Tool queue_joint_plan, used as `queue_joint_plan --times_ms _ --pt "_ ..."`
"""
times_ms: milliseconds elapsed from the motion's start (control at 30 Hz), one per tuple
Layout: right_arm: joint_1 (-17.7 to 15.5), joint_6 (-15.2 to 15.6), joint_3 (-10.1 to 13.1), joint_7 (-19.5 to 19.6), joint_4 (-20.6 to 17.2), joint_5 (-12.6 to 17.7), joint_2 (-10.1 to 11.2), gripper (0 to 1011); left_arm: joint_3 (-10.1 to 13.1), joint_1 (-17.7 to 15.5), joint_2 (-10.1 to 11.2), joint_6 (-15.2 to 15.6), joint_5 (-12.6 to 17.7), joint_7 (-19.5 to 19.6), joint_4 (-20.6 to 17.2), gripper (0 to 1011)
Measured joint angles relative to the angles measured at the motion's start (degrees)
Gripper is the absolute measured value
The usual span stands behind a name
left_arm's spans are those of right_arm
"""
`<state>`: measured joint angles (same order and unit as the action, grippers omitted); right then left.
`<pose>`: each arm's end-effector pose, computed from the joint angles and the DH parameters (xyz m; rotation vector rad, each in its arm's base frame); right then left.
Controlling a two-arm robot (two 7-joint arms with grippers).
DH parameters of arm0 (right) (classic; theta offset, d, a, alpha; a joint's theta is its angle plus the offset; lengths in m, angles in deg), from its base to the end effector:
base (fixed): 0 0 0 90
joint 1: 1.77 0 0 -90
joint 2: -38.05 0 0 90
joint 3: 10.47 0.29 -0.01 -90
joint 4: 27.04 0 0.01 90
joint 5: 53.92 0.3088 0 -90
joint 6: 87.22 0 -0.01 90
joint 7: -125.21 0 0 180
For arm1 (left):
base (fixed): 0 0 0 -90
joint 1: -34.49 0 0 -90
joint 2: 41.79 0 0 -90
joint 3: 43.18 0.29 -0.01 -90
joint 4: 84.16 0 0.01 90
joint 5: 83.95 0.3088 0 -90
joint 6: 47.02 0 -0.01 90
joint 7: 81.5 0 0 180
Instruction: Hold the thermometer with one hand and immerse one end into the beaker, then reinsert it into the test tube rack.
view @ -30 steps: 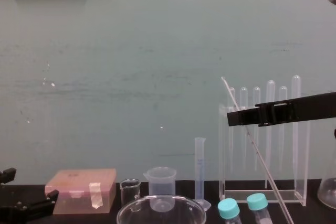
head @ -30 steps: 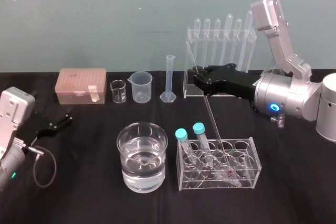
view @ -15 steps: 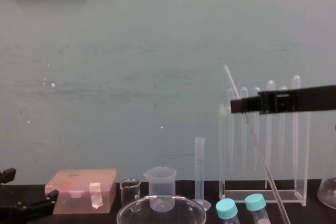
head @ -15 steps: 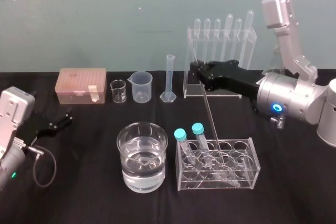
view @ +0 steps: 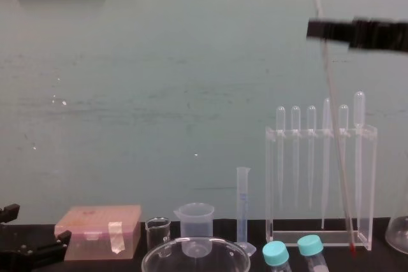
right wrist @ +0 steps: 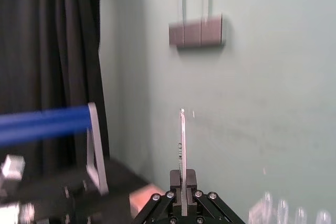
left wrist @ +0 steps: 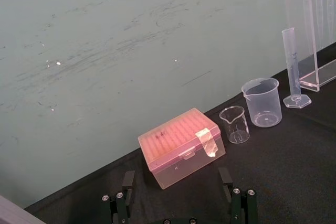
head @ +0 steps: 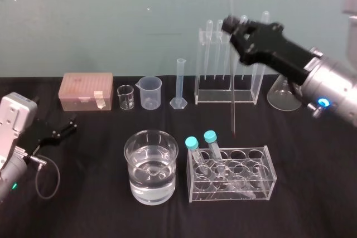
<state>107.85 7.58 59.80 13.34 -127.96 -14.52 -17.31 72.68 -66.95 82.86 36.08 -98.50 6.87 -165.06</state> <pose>0.3754 -0.0458 -0.1424 0.1391 -0.1508 -0.7810 0.3581 0.0827 -0.3022 0.3045 -0.2852 1.2482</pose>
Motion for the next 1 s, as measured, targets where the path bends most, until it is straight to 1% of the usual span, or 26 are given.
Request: queue_joint_plan --times_ms 67,100,133,167,200,233,267,300,433,467,500,567,600,667,700,833,867,900,933,1000 --pt "-0.61 -1.23 1.32 -0.68 -0.47 1.29 -0.43 55 0.0 0.0 0.0 0.0 0.0 0.0 0.0 1008" --pt "-1.02 -1.94 2.39 -1.13 -0.86 2.67 -0.87 56 0.0 0.0 0.0 0.0 0.0 0.0 0.0 1008" --pt "-1.02 -1.94 2.39 -1.13 -0.86 2.67 -0.87 55 0.0 0.0 0.0 0.0 0.0 0.0 0.0 1008" --pt "-1.21 -2.35 3.63 -1.62 -1.27 4.34 -1.29 55 0.0 0.0 0.0 0.0 0.0 0.0 0.0 1008" --pt "-1.23 -2.47 4.17 -1.85 -1.43 5.15 -1.46 55 0.0 0.0 0.0 0.0 0.0 0.0 0.0 1007" --pt "-1.14 -2.55 5.0 -2.3 -1.64 6.71 -1.68 55 0.0 0.0 0.0 0.0 0.0 0.0 0.0 1008" --pt "-1.01 -2.55 5.33 -2.49 -1.71 7.29 -1.75 55 0.0 0.0 0.0 0.0 0.0 0.0 0.0 1008" --pt "-0.35 -2.56 5.91 -2.98 -1.74 8.52 -1.84 55 0.0 0.0 0.0 0.0 0.0 0.01 0.0 1008" --pt "2.03 -2.71 6.23 -4.28 -0.84 10.17 -2.03 55 0.0 0.0 0.0 0.0 0.0 0.0 0.0 1008" --pt "3.75 -2.81 6.07 -5.2 0.16 10.78 -2.19 55 0.0 0.0 0.0 0.0 0.0 0.0 0.0 1008" --pt "5.5 -2.84 5.6 -6.19 1.25 11.26 -2.43 55 0.0 0.0 0.0 0.0 0.0 0.0 0.0 1008" --pt "7.67 -2.84 4.78 -7.55 2.7 11.86 -2.81 55 0.0 0.0 0.0 0.0 0.0 0.0 0.0 1008" --pt "9.53 -2.76 3.82 -8.9 3.93 12.39 -3.31 55 0.0 0.0 0.0 0.0 0.0 0.0 0.0 1008" --pt "11.42 -2.26 2.61 -10.4 5.38 13.06 -3.95 55 0.0 0.0 0.0 0.0 0.0 0.0 0.0 1008" --pt "13.15 -1.66 1.22 -11.9 6.6 13.68 -4.69 55 0.0 0.0 0.0 0.0 0.0 0.0 0.0 1008" --pt "15.63 -0.47 -1.8 -15.09 8.23 14.83 -6.16 55 0.0 0.0 0.0 0.0 0.0 0.0 0.0 1008" --pt "16.5 0.11 -3.32 -16.63 8.64 15.43 -6.92 55 0.0 0.0 0.0 0.0 0.0 0.0 -0.01 1008" --pt "16.86 0.36 -4.01 -17.26 8.78 15.7 -7.24 56 0.0 0.0 0.0 0.0 0.0 0.0 0.0 1008" --pt "17.3 0.85 -5.19 -18.32 8.86 16.2 -7.75 55 0.0 0.0 0.0 0.0 0.0 0.0 0.0 1008" --pt "17.62 1.31 -6.28 -19.24 8.91 16.65 -8.12 56 0.0 0.0 0.0 0.0 0.0 0.0 0.0 1008"
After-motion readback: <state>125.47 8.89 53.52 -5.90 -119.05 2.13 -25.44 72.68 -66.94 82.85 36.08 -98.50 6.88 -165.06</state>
